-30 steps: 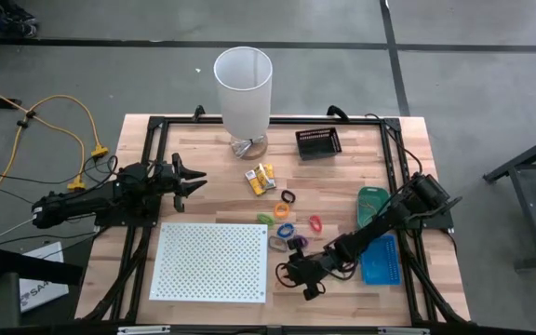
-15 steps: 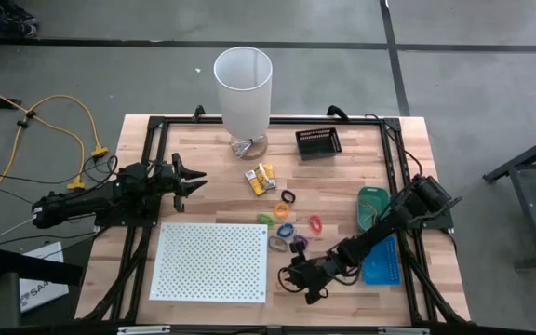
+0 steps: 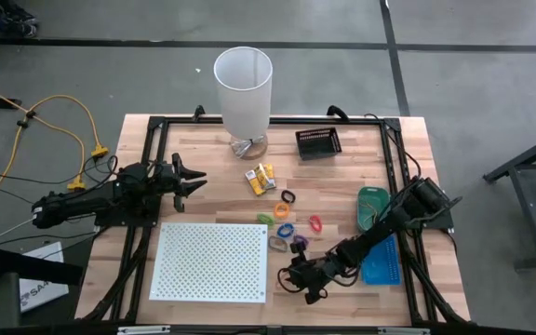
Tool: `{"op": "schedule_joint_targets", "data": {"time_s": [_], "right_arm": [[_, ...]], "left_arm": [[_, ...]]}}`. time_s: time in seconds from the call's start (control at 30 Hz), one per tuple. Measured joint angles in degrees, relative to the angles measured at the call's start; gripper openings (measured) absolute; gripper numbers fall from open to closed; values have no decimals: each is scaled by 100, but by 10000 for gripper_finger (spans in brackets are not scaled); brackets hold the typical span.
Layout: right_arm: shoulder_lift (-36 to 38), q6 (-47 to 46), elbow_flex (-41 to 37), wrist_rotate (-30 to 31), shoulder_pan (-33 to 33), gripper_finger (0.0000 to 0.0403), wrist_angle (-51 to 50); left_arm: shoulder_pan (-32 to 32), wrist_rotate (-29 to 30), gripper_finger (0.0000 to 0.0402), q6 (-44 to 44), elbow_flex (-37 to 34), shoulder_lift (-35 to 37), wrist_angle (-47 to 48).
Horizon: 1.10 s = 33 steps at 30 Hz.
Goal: Pick & Place Office Desk Supplies
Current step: Put the orange rubber band into the green bin
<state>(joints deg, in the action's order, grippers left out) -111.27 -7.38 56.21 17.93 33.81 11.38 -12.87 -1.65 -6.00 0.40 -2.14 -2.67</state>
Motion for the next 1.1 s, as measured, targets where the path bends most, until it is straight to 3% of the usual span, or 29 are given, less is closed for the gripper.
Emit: {"op": "schedule_joint_targets", "data": {"time_s": [0.5,1.1], "right_arm": [[-76,-52,0,-290,-160,97,73],[-76,-203,0,-181,-160,97,-95]], "left_arm": [[0,0,108,0,0,0,1],[0,0,108,0,0,-1,1]]}}
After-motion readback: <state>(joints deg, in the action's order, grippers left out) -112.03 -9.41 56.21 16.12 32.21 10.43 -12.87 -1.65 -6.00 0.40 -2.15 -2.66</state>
